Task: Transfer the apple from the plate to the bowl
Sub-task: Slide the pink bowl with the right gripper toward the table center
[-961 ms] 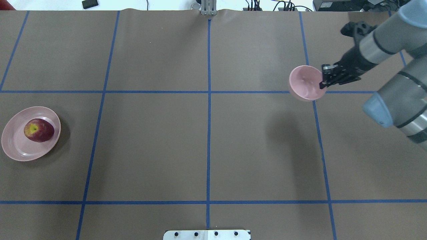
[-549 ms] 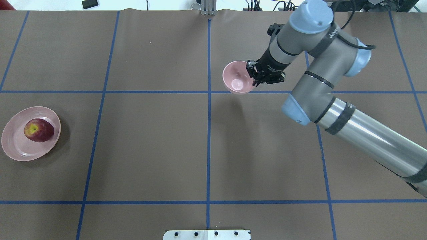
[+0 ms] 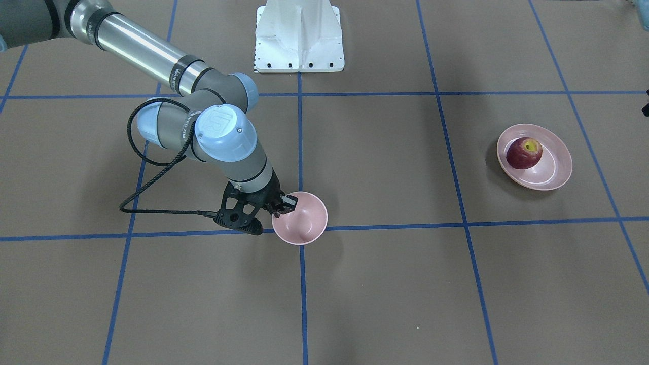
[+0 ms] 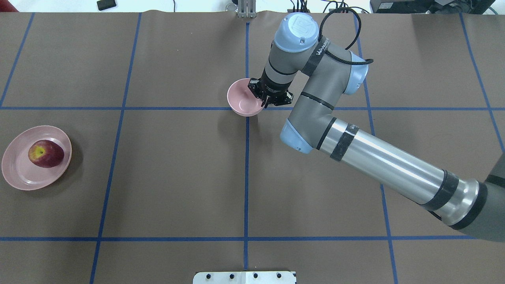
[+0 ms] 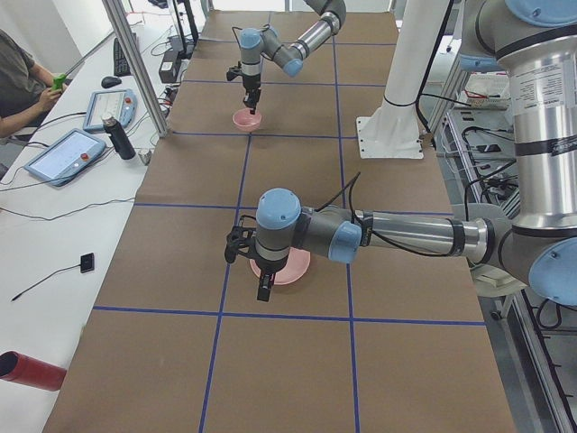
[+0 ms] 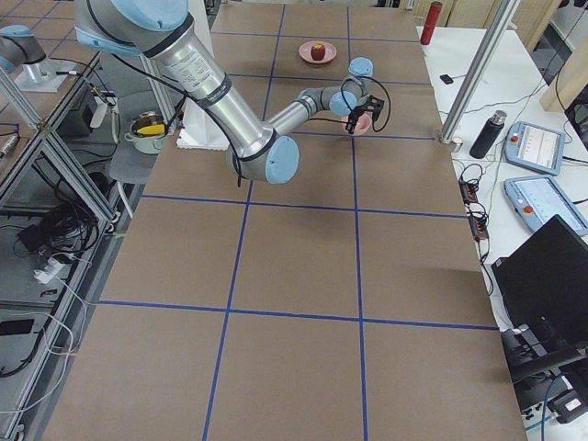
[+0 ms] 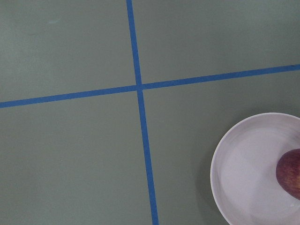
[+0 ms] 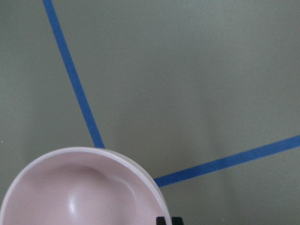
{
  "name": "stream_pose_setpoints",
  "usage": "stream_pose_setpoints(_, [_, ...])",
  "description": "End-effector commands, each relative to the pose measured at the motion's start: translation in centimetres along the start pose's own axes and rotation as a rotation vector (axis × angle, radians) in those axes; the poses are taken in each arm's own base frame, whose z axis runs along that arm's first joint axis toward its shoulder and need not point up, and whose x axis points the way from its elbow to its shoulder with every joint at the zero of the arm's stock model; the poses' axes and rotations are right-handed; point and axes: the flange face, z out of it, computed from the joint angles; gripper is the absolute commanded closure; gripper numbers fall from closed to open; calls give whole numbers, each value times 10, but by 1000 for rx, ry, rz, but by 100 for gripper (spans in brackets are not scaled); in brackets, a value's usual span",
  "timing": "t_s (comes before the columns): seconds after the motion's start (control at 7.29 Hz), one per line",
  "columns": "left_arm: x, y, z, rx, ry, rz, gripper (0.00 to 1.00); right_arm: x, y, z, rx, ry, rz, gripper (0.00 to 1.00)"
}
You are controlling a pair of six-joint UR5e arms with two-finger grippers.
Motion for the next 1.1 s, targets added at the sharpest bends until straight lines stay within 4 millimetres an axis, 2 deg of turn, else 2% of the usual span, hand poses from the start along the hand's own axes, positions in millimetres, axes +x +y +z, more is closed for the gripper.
stream_pose_setpoints(0.0, [0, 0, 0, 1, 0, 1, 2, 0, 15, 14, 2, 2, 5, 100])
stream_pose_setpoints(0.96, [1, 0, 0, 1, 1, 4, 2, 3, 7, 10, 7, -1, 16, 100])
